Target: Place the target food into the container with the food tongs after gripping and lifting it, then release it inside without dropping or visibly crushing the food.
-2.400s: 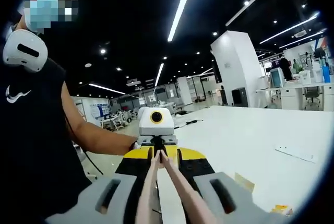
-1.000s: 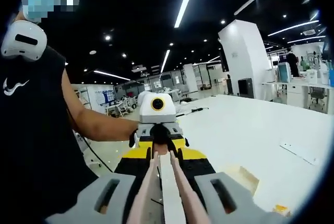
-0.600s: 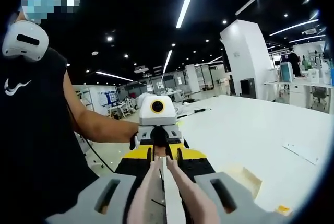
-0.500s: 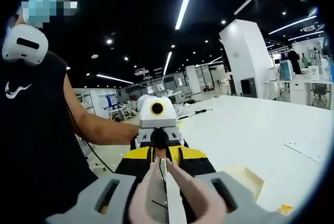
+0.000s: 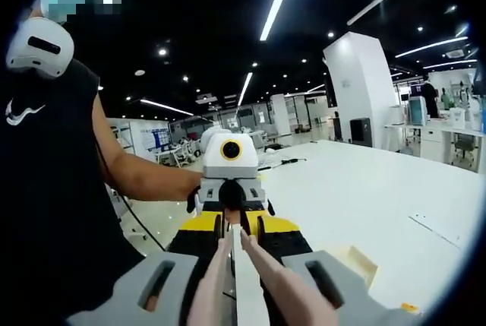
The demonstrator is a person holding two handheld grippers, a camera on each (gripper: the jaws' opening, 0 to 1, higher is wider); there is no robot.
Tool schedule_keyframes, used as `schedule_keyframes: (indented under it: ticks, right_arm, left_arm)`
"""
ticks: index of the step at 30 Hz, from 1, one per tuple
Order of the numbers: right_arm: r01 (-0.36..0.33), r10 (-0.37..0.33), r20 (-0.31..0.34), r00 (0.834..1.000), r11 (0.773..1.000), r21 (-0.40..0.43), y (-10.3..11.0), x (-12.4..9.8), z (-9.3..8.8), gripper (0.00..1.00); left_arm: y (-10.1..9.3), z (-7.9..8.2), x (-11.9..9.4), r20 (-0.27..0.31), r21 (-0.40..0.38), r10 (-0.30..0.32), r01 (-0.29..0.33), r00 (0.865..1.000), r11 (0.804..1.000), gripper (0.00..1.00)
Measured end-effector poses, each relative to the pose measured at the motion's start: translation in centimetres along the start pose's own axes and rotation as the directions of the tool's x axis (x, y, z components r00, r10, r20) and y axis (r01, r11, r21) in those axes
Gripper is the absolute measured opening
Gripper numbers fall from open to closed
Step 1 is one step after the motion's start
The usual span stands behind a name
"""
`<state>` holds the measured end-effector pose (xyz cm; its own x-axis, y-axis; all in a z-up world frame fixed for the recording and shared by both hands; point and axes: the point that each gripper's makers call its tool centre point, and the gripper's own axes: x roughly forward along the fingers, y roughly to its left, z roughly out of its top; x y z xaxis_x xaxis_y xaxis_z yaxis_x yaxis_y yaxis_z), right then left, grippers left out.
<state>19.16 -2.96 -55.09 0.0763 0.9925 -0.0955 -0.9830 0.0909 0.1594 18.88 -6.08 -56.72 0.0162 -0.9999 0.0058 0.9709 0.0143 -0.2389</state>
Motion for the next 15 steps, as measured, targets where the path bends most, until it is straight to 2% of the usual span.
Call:
schedule_keyframes:
  ticks: [3, 9, 10, 12, 13, 15]
  right_arm:
    - [0.016, -0.016, 0.002, 1.000, 1.000, -0.004, -0.3, 0.0, 0.1, 0.22]
    - [0.051, -0.051, 0.009, 0.999, 0.999, 0.000, -1.2, -0.3, 0.3, 0.23]
    - [0.064, -0.064, 0.011, 0.998, 0.998, -0.002, -1.5, -0.6, 0.4, 0.23]
    - [0.087, -0.088, -0.002, 0.996, 0.996, -0.012, -2.1, -1.0, 0.4, 0.23]
    - [0.100, -0.100, -0.007, 0.995, 0.995, -0.019, -2.4, -1.2, 0.4, 0.24]
    - [0.136, -0.137, -0.035, 0.990, 0.990, -0.047, -3.4, -2.0, 0.0, 0.24]
  left_arm:
    - [0.3, 0.1, -0.1, 0.007, 0.007, 0.022, -0.022, 1.000, 1.000, 0.18]
    - [1.2, -0.5, -0.9, -0.019, 0.025, 0.079, -0.078, 0.997, 0.997, 0.19]
    - [1.7, -0.6, -1.2, -0.019, 0.024, 0.111, -0.111, 0.994, 0.994, 0.20]
    - [2.9, -1.1, -2.1, -0.052, 0.002, 0.185, -0.185, 0.981, 0.983, 0.27]
    - [3.1, -1.3, -2.3, -0.059, 0.000, 0.197, -0.197, 0.979, 0.980, 0.32]
    - [4.7, -1.7, -3.4, -0.075, 0.026, 0.294, -0.292, 0.953, 0.956, 0.44]
